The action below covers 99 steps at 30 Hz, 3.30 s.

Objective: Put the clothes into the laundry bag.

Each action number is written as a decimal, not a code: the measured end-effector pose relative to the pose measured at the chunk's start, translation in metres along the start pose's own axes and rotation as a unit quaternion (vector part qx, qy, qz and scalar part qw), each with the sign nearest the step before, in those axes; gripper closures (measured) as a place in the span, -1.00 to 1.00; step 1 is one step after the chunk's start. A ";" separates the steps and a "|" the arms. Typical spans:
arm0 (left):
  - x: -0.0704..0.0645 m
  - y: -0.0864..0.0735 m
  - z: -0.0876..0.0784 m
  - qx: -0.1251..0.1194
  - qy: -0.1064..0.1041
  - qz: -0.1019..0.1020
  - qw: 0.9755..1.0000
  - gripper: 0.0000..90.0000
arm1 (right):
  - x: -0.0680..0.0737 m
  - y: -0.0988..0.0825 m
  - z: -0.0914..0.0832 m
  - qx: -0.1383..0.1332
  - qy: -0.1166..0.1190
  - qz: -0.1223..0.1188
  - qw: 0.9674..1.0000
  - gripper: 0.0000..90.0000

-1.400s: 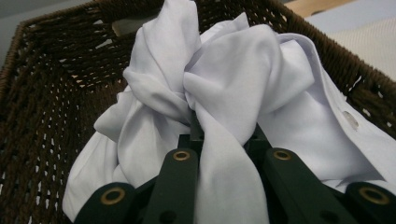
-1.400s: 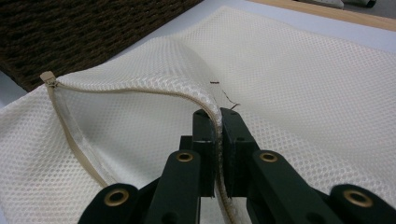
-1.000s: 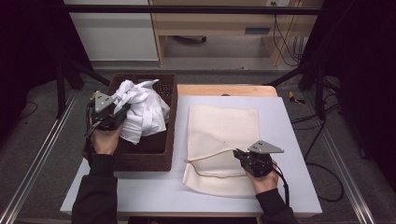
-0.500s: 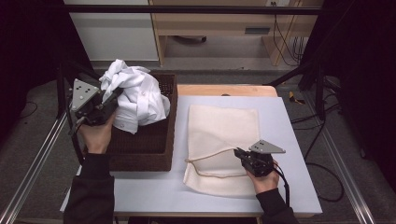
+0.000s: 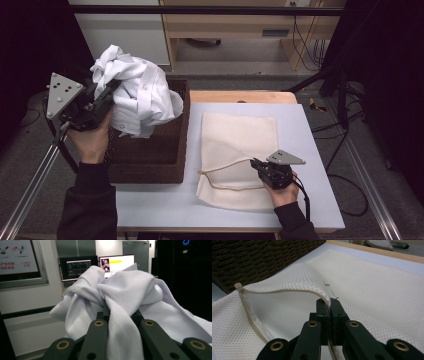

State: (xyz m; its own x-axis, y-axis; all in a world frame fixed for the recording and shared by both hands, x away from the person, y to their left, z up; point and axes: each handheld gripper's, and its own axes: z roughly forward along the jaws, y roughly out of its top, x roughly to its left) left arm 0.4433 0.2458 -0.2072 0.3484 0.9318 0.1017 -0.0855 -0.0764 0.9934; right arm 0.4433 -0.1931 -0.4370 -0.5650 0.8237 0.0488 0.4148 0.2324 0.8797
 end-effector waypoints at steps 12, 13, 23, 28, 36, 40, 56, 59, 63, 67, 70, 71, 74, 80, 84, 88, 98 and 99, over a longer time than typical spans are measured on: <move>-0.040 0.044 -0.009 -0.046 -0.045 0.001 0.998 0.80 | -0.002 0.000 0.000 -0.001 -0.002 0.000 1.000 0.94; -0.044 0.047 -0.009 -0.050 -0.050 -0.003 0.998 0.80 | -0.002 0.000 0.000 -0.001 -0.002 0.000 1.000 0.94; -0.080 0.060 -0.009 -0.074 -0.097 -0.008 0.992 0.80 | -0.003 0.001 -0.002 -0.004 -0.004 0.003 1.000 0.94; -0.094 0.068 -0.010 -0.090 -0.117 -0.011 0.989 0.80 | -0.004 0.001 -0.002 -0.007 -0.006 0.004 1.000 0.94; -0.114 0.086 -0.016 -0.109 -0.142 -0.014 0.984 0.80 | -0.006 0.002 -0.003 -0.008 -0.007 0.004 1.000 0.94; -0.123 0.085 -0.019 -0.100 -0.159 -0.016 0.982 0.80 | -0.006 0.002 -0.004 -0.010 -0.007 0.007 1.000 0.94; -0.157 0.000 -0.024 -0.020 -0.207 -0.018 0.978 0.80 | -0.013 0.001 -0.001 0.001 -0.013 0.016 1.000 0.94; -0.161 -0.023 -0.022 0.007 -0.209 -0.014 0.978 0.79 | -0.014 0.001 0.001 0.001 -0.018 0.014 1.000 0.94; -0.166 -0.053 -0.026 0.042 -0.218 -0.010 0.975 0.79 | -0.014 0.000 0.001 0.001 -0.024 0.017 1.000 0.94; -0.176 -0.087 -0.026 0.092 -0.231 -0.007 0.969 0.79 | -0.013 0.000 0.002 0.002 -0.024 0.018 1.000 0.94; -0.186 -0.114 -0.023 0.123 -0.239 -0.005 0.963 0.79 | -0.013 0.001 0.002 0.003 -0.022 0.019 1.000 0.95; -0.190 -0.123 -0.021 0.133 -0.241 -0.006 0.961 0.79 | -0.013 0.001 0.002 0.003 -0.022 0.020 1.000 0.95; -0.203 -0.151 -0.015 0.165 -0.249 -0.009 0.954 0.79 | -0.013 0.001 0.002 0.004 -0.020 0.024 1.000 0.95; -0.231 -0.179 -0.002 0.204 -0.259 0.012 0.944 0.79 | -0.012 0.001 0.002 0.004 -0.017 0.029 0.999 0.95; -0.255 -0.194 0.013 0.224 -0.270 0.022 0.936 0.78 | -0.011 0.001 0.001 0.003 -0.017 0.029 0.999 0.95; -0.267 -0.206 0.026 0.252 -0.278 0.026 0.927 0.78 | -0.010 0.001 0.000 0.002 -0.016 0.031 0.999 0.95; -0.286 -0.219 0.066 0.330 -0.264 0.057 0.905 0.74 | -0.006 0.002 -0.004 -0.007 -0.008 0.025 1.000 0.95; -0.286 -0.221 0.068 0.331 -0.264 0.055 0.904 0.73 | -0.005 0.001 -0.004 -0.006 -0.010 0.022 1.000 0.95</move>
State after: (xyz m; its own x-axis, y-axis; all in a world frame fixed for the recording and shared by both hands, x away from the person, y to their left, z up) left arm 0.4265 -0.0281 -0.4526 0.7836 0.6200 0.0396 0.3695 -0.5164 0.7725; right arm 0.4438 -0.1993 -0.4339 -0.5325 0.8428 0.0783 0.4297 0.1895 0.8829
